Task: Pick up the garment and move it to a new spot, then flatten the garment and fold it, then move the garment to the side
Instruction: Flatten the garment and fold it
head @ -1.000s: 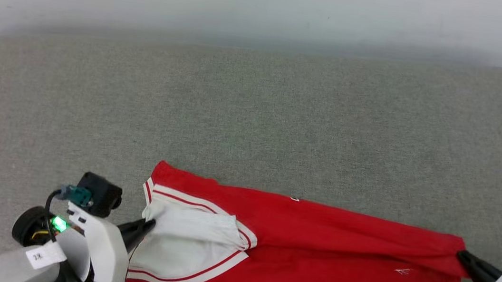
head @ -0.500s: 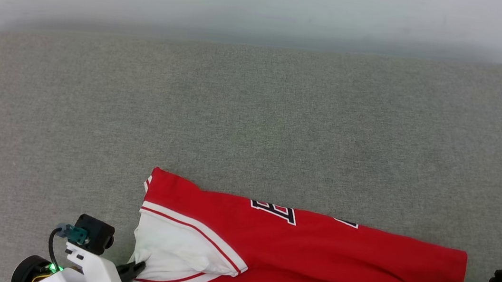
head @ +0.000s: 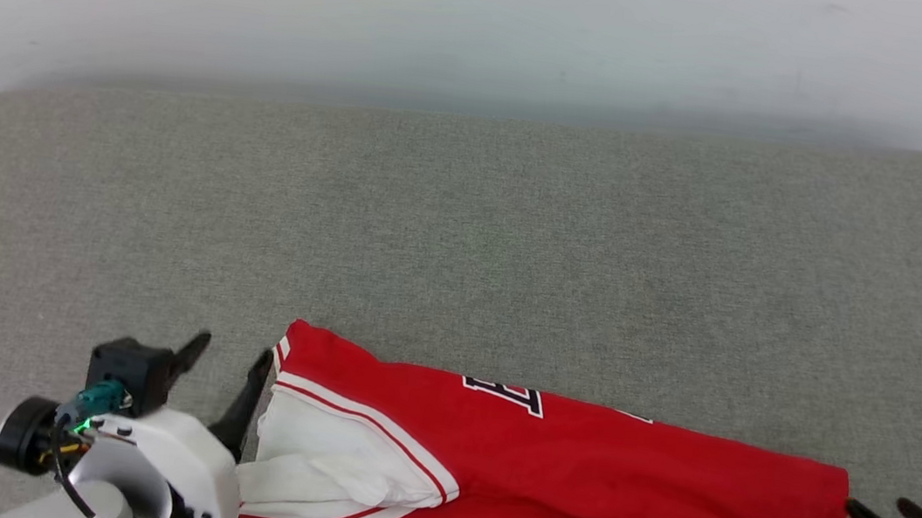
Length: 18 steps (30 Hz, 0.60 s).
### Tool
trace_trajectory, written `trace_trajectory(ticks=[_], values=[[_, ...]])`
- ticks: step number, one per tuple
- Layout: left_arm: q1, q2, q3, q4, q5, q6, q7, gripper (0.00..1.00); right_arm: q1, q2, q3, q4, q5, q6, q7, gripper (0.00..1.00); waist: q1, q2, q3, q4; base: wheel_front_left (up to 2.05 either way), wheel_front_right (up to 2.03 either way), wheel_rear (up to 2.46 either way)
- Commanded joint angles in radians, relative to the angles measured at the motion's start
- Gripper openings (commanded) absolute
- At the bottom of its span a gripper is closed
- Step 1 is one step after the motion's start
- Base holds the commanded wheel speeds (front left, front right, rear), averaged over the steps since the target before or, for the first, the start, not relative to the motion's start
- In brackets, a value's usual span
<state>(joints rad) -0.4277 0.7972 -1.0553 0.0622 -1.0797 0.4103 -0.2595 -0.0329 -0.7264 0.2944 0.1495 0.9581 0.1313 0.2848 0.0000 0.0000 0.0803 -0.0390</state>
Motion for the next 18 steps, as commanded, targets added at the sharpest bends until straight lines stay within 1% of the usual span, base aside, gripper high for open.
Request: trace_trajectory(ticks=[1,4,7,11,15,18], values=[[0.022,-0.017,0.053,-0.017,0.047,0.024,-0.006,1.00,0.018,-0.020,-0.014,-0.004,0.007,-0.001,0.020,1.00,0.0000,0.0000,0.002,0.004,0.00,0.00,0.00],[0.085,-0.043,0.162,-0.042,0.153,0.064,-0.007,1.00,0.017,-0.042,-0.032,-0.001,0.040,-0.001,0.087,1.00,0.0000,0.0000,0.007,0.007,0.00,0.00,0.00],[0.137,-0.078,0.264,-0.064,0.250,0.077,-0.007,1.00,0.006,-0.055,-0.045,0.029,0.061,-0.001,0.145,1.00,0.0000,0.0000,0.017,0.016,0.00,0.00,0.00],[0.204,-0.136,0.384,-0.080,0.370,0.076,-0.007,1.00,-0.019,-0.028,-0.055,0.076,0.071,-0.001,0.188,1.00,0.0000,0.0000,0.032,0.032,0.00,0.00,0.00],[0.260,-0.198,0.479,-0.084,0.472,0.062,-0.007,1.00,-0.035,0.006,-0.044,0.117,0.055,-0.001,0.209,1.00,0.0000,0.0000,0.043,0.049,0.00,0.00,0.00],[0.301,-0.241,0.539,-0.085,0.531,0.036,-0.007,1.00,-0.051,0.037,-0.029,0.156,0.040,-0.001,0.210,1.00,0.0000,0.0000,0.049,0.062,0.00,0.00,0.00]])
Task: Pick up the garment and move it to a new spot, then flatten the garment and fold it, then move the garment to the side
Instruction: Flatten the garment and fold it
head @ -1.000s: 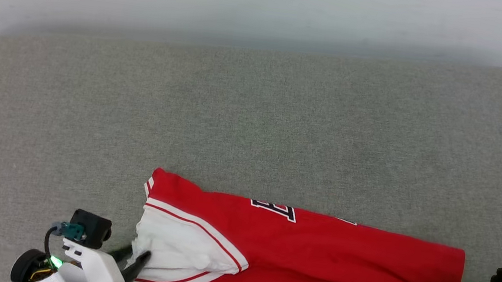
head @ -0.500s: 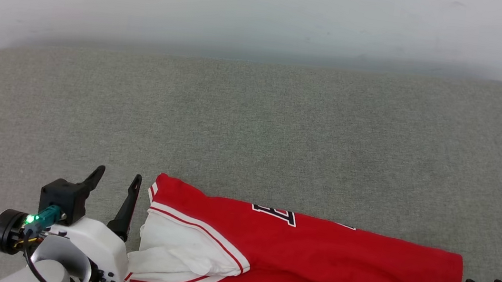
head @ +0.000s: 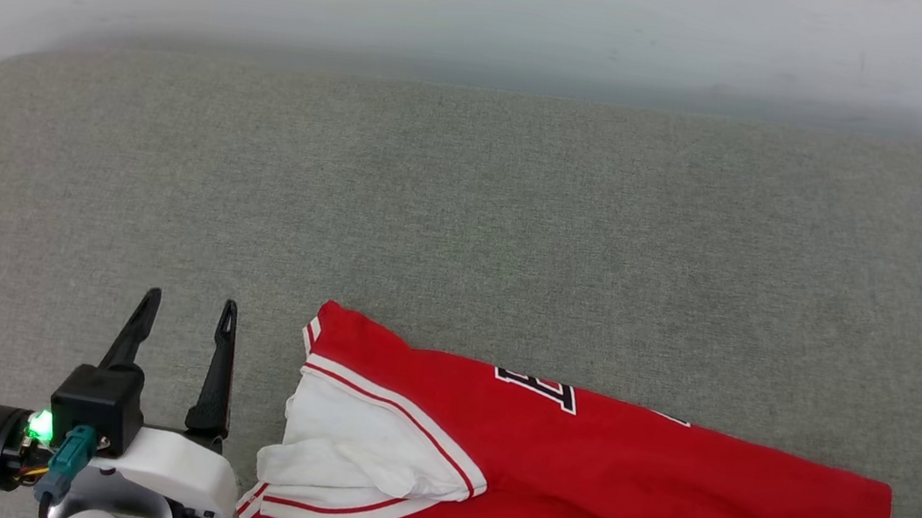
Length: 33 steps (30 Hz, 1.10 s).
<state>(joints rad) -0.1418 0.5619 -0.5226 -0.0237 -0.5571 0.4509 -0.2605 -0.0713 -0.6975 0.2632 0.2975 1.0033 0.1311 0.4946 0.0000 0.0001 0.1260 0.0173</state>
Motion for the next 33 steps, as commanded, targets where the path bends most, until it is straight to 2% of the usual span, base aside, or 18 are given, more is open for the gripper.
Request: trace_trajectory(ticks=[1,9,16,17,19,25,33], values=[[0.025,-0.020,0.022,0.002,0.024,-0.016,-0.007,1.00,-0.020,0.019,0.010,0.022,-0.010,-0.001,-0.001,1.00,0.0000,-0.0001,0.006,0.009,0.00,0.00,0.00],[0.075,-0.120,0.119,0.027,0.135,-0.091,-0.007,1.00,-0.057,0.109,0.104,0.095,-0.006,0.001,-0.035,1.00,0.0000,-0.0001,0.018,0.033,0.00,0.00,0.00],[0.096,-0.191,0.164,0.047,0.247,-0.148,-0.007,1.00,-0.083,0.131,0.204,0.154,-0.010,0.002,-0.068,1.00,0.0000,-0.0001,0.014,0.041,0.00,0.00,0.00],[0.098,-0.200,0.173,0.047,0.259,-0.155,-0.007,1.00,-0.089,0.134,0.208,0.161,-0.009,0.003,-0.084,0.95,0.0000,-0.0001,0.013,0.041,0.00,0.00,0.00],[0.105,-0.224,0.192,0.052,0.278,-0.170,-0.007,1.00,-0.098,0.141,0.223,0.167,0.005,0.003,-0.106,0.00,0.0000,-0.0001,0.011,0.042,0.00,0.00,0.00],[0.132,-0.273,0.243,0.055,0.340,-0.207,-0.007,1.00,-0.124,0.105,0.249,0.174,0.028,0.000,-0.179,0.00,0.0000,-0.0001,-0.001,0.038,0.00,0.00,0.00],[0.156,-0.313,0.290,0.052,0.403,-0.249,-0.007,1.00,-0.151,0.000,0.229,0.186,0.057,-0.001,-0.242,0.00,0.0000,-0.0001,-0.021,0.028,0.00,0.00,0.00]])
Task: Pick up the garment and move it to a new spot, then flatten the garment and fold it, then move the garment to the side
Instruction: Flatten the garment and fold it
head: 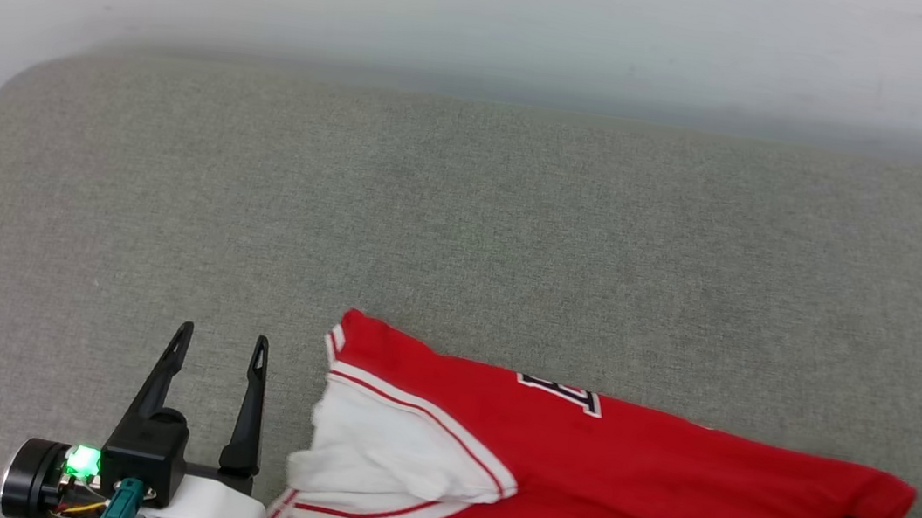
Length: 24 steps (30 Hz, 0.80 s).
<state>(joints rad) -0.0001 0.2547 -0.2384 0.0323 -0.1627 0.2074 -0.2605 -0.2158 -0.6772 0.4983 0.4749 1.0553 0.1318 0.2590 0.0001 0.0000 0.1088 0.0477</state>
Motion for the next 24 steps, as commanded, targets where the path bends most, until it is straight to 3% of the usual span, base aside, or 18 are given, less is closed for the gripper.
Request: trace_trajectory(ticks=[1,11,14,17,18,24], values=[[0.017,-0.010,0.012,-0.005,0.014,-0.011,-0.007,1.00,-0.004,-0.037,-0.008,0.011,0.010,-0.002,-0.011,0.00,-0.0001,0.0000,-0.007,-0.003,0.00,0.00,0.00],[0.043,-0.049,0.060,-0.020,0.062,-0.043,-0.007,1.00,0.011,-0.161,-0.023,0.094,-0.012,-0.002,-0.006,0.00,-0.0001,0.0000,-0.030,-0.019,0.00,0.00,0.00],[0.059,-0.059,0.080,-0.019,0.073,-0.051,-0.007,1.00,0.030,-0.182,-0.041,0.063,0.015,-0.002,0.020,0.00,-0.0001,0.0000,-0.043,-0.023,0.00,0.00,0.00],[0.067,-0.065,0.093,-0.018,0.081,-0.057,-0.007,1.00,0.054,-0.189,-0.048,-0.002,0.047,-0.002,0.073,0.00,-0.0001,0.0000,-0.050,-0.026,0.00,0.00,0.00],[0.075,-0.074,0.110,-0.021,0.091,-0.067,-0.007,1.00,0.075,-0.173,-0.080,-0.173,0.087,-0.002,0.141,0.00,-0.0001,0.0000,-0.050,-0.030,0.00,0.00,0.00],[0.071,-0.091,0.117,-0.022,0.101,-0.084,-0.007,1.00,0.077,-0.107,-0.111,-0.343,0.059,-0.002,0.214,0.00,-0.0001,0.0000,-0.045,-0.021,0.00,0.00,0.00]])
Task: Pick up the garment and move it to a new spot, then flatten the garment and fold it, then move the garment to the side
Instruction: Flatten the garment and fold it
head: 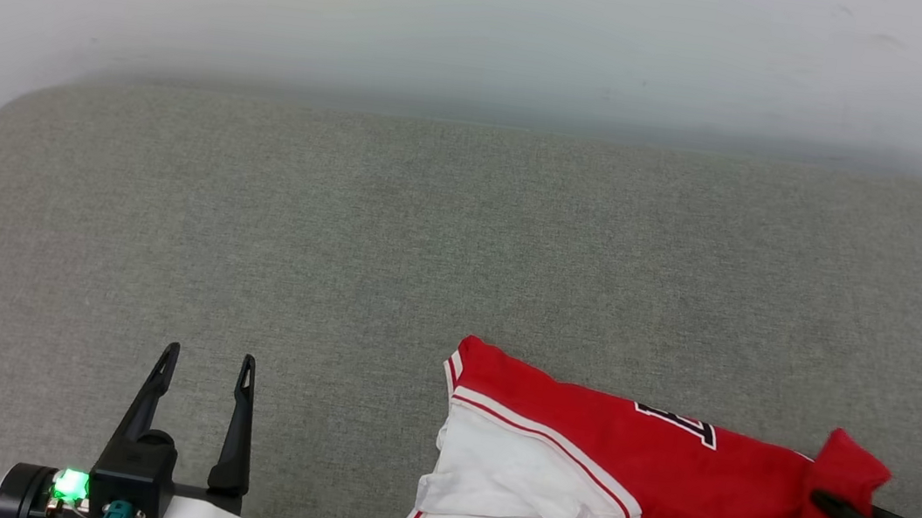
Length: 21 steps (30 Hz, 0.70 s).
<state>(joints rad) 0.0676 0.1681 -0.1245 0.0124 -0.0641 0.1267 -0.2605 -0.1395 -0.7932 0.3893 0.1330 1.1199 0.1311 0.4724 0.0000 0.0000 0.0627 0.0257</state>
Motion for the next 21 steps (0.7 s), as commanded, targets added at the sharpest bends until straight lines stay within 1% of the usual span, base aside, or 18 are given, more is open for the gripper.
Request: trace_trajectory(ticks=[1,5,9,12,13,21], values=[[0.000,-0.006,0.003,-0.002,0.006,-0.004,-0.007,1.00,-0.009,0.024,-0.003,-0.026,-0.013,-0.001,0.015,0.00,0.0000,0.0000,0.004,0.004,0.00,0.00,0.00],[-0.011,-0.012,0.004,0.002,0.012,-0.015,-0.007,1.00,-0.053,0.097,0.013,-0.090,-0.063,-0.001,0.068,0.00,0.0000,0.0000,0.012,0.013,0.00,0.00,0.00],[-0.024,-0.022,0.001,0.004,0.018,-0.025,-0.007,1.00,-0.115,0.179,0.052,-0.097,-0.125,-0.001,0.101,0.00,0.0000,0.0000,0.023,0.025,0.00,0.00,0.00],[-0.037,-0.029,-0.005,0.007,0.027,-0.031,-0.007,1.00,-0.165,0.232,0.102,-0.080,-0.168,-0.001,0.118,0.00,0.0000,0.0000,0.036,0.039,0.00,0.00,0.00],[-0.049,-0.036,-0.009,0.009,0.029,-0.037,-0.006,1.00,-0.213,0.279,0.160,-0.060,-0.200,-0.001,0.127,0.00,0.0000,0.0000,0.053,0.055,0.00,0.00,0.00],[-0.077,-0.049,-0.012,0.015,0.037,-0.045,-0.006,1.00,-0.361,0.404,0.311,0.045,-0.262,-0.001,0.098,0.00,0.0000,0.0000,0.090,0.082,0.00,0.00,0.00]])
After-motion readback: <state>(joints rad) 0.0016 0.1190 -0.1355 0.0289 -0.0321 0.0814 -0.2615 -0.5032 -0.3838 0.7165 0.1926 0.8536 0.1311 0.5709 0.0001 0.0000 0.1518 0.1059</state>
